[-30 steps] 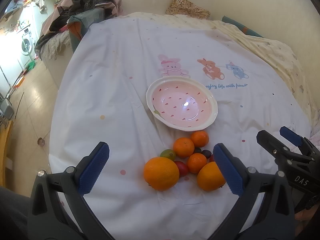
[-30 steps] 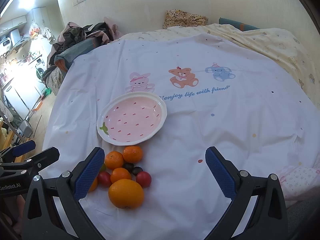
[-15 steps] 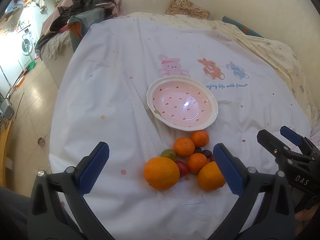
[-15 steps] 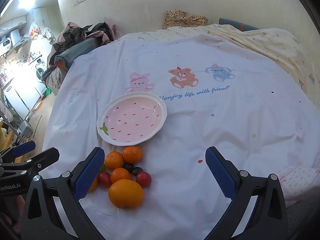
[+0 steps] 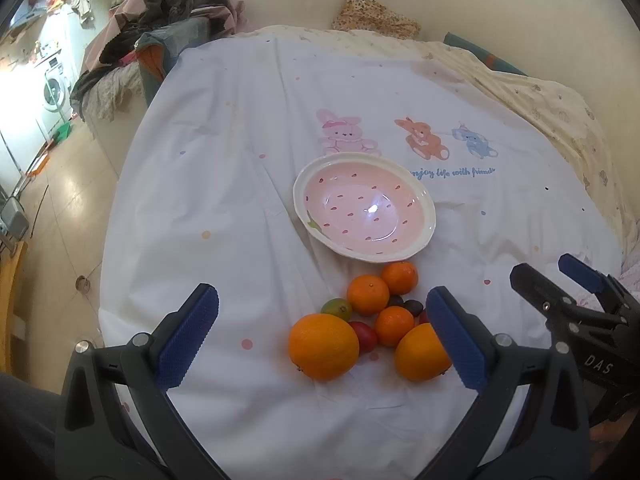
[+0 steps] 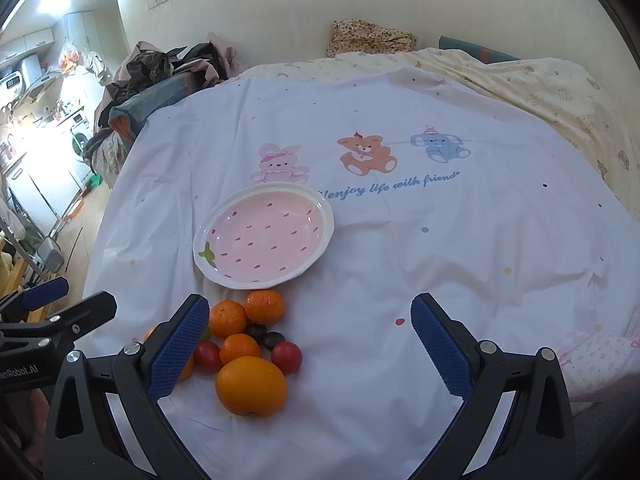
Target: Organize fruits
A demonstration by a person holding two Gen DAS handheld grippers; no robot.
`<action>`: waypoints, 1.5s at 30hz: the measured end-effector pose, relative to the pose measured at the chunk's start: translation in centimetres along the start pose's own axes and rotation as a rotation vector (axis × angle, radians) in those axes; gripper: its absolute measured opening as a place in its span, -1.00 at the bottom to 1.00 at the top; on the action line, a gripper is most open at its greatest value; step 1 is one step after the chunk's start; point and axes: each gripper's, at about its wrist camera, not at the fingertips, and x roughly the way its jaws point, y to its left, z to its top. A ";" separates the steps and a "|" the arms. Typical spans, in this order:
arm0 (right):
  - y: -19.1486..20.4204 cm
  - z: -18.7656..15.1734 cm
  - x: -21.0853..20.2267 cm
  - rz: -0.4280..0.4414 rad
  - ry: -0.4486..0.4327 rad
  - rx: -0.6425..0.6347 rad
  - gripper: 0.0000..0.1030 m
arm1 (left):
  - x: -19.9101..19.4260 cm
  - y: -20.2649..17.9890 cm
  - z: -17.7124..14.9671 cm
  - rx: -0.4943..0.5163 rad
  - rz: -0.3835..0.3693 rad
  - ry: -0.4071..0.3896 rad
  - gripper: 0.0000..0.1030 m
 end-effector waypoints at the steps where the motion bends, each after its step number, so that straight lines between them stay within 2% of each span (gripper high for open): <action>1: 0.1 -0.1 0.0 0.000 0.002 -0.001 1.00 | 0.0 0.0 0.0 -0.003 0.001 0.002 0.99; 7: 0.2 -0.2 0.1 -0.005 0.009 -0.004 1.00 | 0.3 0.3 0.3 -0.024 0.004 0.016 0.99; 12: -0.1 -0.5 0.7 0.013 0.056 0.009 1.00 | 0.7 0.9 0.3 -0.038 0.032 0.042 0.99; 19: -1.3 -0.9 2.7 0.066 0.228 0.052 1.00 | 1.1 3.3 0.5 -0.101 0.072 0.084 0.99; 22: -2.1 -1.1 4.2 0.122 0.344 0.110 1.00 | 1.4 4.1 0.5 -0.137 0.073 0.111 0.99; 25: -2.1 -1.3 5.2 0.121 0.423 0.100 1.00 | 1.8 4.6 0.6 -0.158 0.071 0.132 0.99; 30: -1.7 -2.6 7.0 0.211 0.568 0.141 1.00 | 2.5 5.0 0.7 -0.184 0.073 0.171 0.99; 35: 1.4 -3.8 9.5 0.214 0.657 0.061 0.90 | 3.3 5.0 0.8 -0.193 0.073 0.199 0.99; 38: 2.7 -4.4 10.9 0.183 0.663 0.023 0.66 | 3.5 5.1 0.8 -0.195 0.078 0.204 0.99; 41: 3.1 -4.6 11.5 0.183 0.663 0.030 0.54 | 3.7 5.4 0.6 -0.203 0.080 0.212 0.99; 43: 3.1 -4.7 11.5 0.204 0.663 0.032 0.29 | 3.9 5.6 0.5 -0.214 0.080 0.218 0.99; 45: 2.9 -4.2 11.1 0.230 0.668 0.041 0.28 | 4.1 5.8 0.6 -0.224 0.082 0.221 0.99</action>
